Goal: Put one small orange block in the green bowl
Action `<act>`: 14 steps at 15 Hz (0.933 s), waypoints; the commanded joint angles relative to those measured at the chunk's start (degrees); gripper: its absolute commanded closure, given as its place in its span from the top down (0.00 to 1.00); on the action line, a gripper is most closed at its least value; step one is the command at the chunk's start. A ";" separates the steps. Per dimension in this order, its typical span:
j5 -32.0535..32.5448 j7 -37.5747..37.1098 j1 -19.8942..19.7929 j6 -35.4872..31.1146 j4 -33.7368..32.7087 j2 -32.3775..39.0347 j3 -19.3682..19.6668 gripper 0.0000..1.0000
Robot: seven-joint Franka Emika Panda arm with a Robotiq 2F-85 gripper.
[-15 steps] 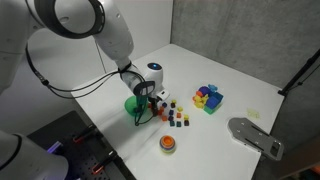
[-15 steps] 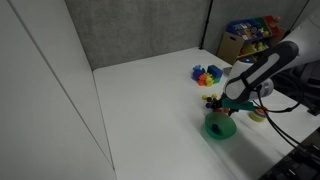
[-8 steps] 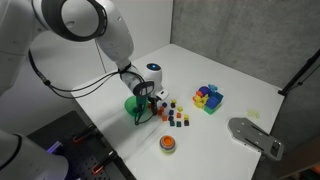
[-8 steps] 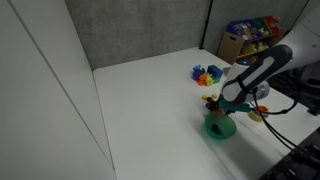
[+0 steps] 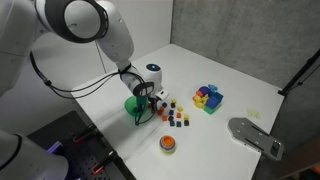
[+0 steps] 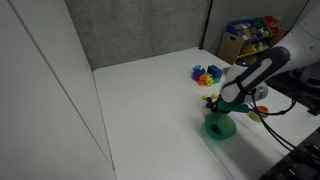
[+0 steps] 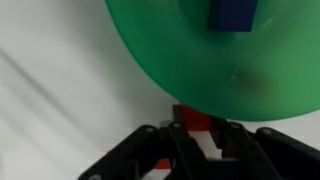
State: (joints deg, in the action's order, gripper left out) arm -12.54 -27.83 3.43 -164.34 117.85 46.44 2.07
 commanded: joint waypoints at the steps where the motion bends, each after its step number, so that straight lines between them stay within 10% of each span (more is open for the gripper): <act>1: -2.30 0.80 0.17 -0.10 -0.82 -0.66 -0.04 0.08; 14: 1.00 3.32 1.22 17.69 12.41 -24.73 1.58 0.10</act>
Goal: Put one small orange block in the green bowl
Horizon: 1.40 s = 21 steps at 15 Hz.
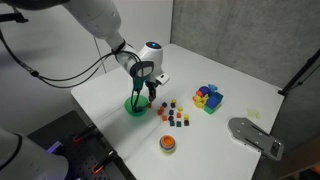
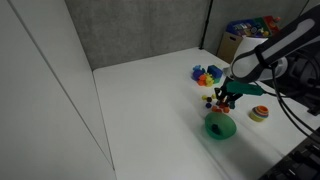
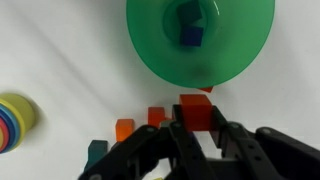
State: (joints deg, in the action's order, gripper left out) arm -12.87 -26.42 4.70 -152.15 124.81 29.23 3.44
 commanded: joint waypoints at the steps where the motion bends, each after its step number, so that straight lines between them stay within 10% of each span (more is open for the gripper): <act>1: 2.04 2.16 0.07 8.07 6.48 -9.27 0.29 0.50; 8: 9.05 0.50 0.27 15.56 9.40 -16.60 0.29 0.99; 21: 11.90 17.92 -3.40 24.38 11.40 -35.41 -0.75 1.00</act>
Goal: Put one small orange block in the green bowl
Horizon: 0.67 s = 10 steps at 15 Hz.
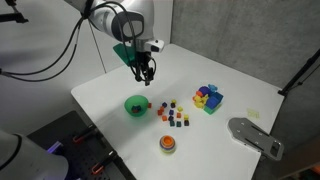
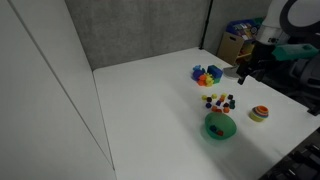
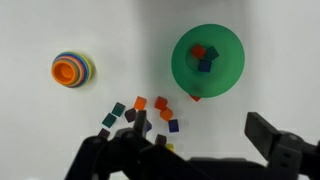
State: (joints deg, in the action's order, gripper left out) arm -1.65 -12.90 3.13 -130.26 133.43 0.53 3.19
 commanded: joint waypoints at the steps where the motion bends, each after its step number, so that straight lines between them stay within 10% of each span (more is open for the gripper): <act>1: 1.08 5.18 -2.25 3.28 3.31 -8.46 -0.45 1.00; 10: 10.73 5.85 -4.91 7.00 11.19 -23.28 -2.60 1.00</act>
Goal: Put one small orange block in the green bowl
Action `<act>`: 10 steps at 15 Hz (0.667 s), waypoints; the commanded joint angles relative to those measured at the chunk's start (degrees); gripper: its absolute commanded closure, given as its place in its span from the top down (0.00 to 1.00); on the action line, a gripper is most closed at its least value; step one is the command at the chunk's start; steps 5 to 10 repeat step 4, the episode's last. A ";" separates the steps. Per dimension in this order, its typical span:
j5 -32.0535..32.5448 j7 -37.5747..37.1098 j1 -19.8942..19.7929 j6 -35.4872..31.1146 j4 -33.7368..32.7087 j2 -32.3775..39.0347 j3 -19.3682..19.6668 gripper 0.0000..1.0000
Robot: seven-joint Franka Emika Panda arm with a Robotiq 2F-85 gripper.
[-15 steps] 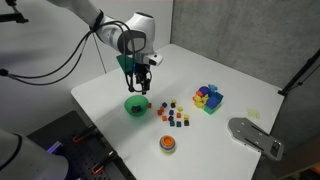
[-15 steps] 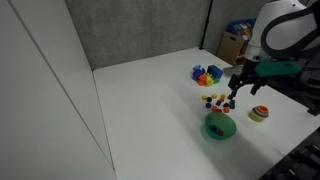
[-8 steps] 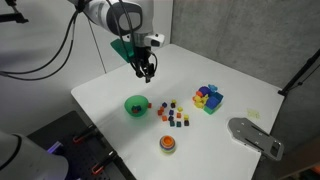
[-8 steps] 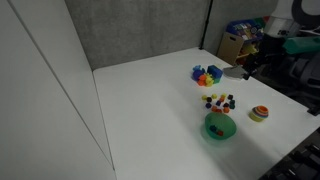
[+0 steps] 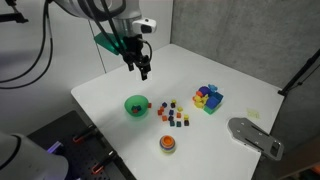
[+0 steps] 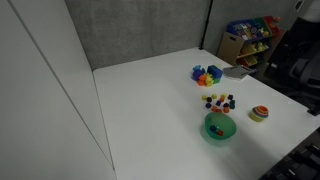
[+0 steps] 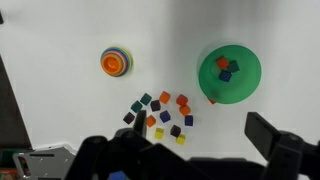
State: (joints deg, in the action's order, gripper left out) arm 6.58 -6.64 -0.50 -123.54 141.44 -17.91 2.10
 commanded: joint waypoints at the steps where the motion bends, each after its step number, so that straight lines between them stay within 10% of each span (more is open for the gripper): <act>1: 2.86 -0.59 -1.45 0.15 3.79 -5.72 -1.73 1.00; 10: 1.43 0.22 -1.23 0.08 2.76 -4.16 -1.63 1.00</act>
